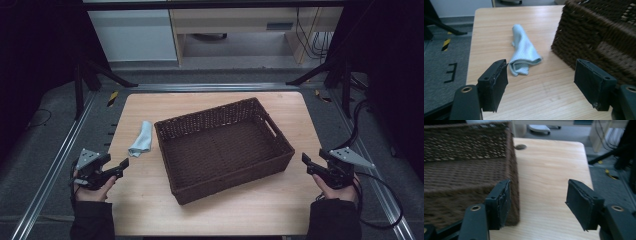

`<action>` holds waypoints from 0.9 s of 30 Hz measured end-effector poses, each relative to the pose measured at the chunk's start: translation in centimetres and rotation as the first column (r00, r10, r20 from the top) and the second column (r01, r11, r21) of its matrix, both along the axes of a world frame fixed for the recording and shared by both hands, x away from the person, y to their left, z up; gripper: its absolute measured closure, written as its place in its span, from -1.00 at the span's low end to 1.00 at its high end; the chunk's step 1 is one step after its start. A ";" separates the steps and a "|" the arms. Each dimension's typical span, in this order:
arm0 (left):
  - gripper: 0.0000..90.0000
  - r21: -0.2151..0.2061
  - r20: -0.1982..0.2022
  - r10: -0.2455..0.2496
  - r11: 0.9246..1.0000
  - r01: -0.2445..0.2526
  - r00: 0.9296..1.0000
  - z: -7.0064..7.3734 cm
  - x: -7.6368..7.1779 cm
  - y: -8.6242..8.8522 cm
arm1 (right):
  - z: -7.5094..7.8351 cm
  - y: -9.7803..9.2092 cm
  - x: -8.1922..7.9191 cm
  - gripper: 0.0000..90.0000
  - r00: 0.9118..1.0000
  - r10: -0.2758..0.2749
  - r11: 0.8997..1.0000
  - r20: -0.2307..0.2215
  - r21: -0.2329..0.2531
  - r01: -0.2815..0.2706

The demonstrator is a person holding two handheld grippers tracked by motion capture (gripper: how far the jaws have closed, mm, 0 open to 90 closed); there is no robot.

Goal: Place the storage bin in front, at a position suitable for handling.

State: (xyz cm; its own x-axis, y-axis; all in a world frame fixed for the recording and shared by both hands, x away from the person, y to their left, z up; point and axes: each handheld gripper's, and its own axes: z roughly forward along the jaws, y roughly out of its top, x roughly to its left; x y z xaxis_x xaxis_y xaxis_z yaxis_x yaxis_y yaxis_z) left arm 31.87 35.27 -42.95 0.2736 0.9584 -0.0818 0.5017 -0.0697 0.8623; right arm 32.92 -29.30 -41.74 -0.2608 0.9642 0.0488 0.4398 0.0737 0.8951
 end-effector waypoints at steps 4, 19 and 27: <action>-0.41 -0.003 0.014 -0.015 1.000 0.015 1.000 0.5 -0.1 -0.5 | 1.0 0.5 0.1 -0.10 0.999 0.027 1.000 0.024 0.014 -0.027; -0.26 0.025 0.043 -0.077 0.997 0.076 0.996 2.3 1.4 -4.7 | 1.6 3.6 4.2 0.28 0.994 0.112 0.992 -0.012 -0.060 -0.113; -0.23 0.016 0.039 -0.140 0.990 0.140 0.989 2.5 2.1 -7.9 | 0.8 4.0 5.2 0.53 0.993 0.108 0.990 -0.038 -0.092 -0.111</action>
State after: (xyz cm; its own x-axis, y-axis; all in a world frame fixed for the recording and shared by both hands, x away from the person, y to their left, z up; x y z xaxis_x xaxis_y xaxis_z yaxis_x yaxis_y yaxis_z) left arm 33.98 27.32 -40.40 0.4078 0.9114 -0.0561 0.4517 -0.1479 0.8798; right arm 38.07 -25.31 -40.98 -0.3645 0.9307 -0.0301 0.4533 0.2056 0.8673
